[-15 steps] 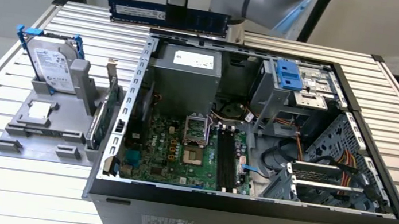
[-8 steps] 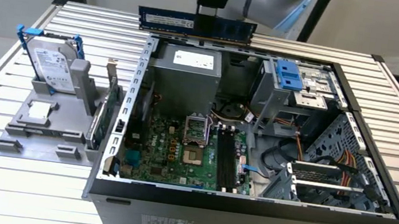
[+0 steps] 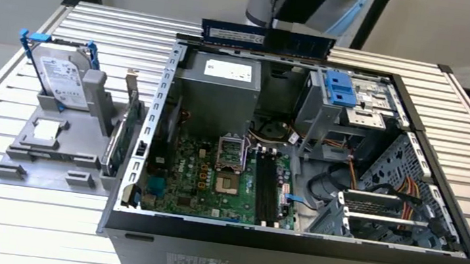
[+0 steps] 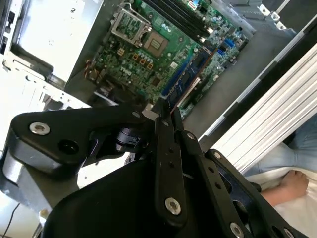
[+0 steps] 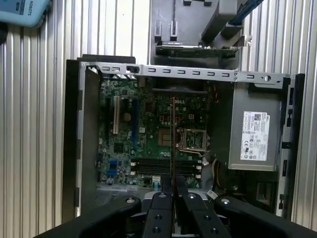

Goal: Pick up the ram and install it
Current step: 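Pick up the ram and move it above insertion slot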

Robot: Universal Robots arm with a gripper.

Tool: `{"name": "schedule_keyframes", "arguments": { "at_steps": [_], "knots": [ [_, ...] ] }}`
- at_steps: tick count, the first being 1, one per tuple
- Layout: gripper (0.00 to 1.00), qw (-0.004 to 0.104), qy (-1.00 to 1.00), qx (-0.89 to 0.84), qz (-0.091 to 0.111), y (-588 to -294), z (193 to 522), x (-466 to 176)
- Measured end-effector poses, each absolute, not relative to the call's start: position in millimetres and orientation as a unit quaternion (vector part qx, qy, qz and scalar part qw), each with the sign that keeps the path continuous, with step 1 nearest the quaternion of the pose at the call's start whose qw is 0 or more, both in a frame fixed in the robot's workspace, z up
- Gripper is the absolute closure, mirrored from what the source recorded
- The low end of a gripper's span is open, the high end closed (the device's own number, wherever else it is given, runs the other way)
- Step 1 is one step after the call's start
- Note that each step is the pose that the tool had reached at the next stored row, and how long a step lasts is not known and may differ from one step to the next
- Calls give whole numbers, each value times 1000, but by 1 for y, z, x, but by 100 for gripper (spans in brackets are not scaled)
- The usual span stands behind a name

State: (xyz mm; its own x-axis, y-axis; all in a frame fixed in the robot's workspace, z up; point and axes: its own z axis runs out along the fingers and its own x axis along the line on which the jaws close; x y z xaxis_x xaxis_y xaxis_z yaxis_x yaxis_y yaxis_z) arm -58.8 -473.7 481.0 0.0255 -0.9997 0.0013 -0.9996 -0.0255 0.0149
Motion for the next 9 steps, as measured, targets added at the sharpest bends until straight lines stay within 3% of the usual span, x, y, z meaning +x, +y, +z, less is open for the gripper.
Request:
{"name": "schedule_keyframes", "arguments": {
  "at_steps": [9],
  "knots": [
    [100, 6, -706, 708, -5, -474, 473, -32]
  ]
}}
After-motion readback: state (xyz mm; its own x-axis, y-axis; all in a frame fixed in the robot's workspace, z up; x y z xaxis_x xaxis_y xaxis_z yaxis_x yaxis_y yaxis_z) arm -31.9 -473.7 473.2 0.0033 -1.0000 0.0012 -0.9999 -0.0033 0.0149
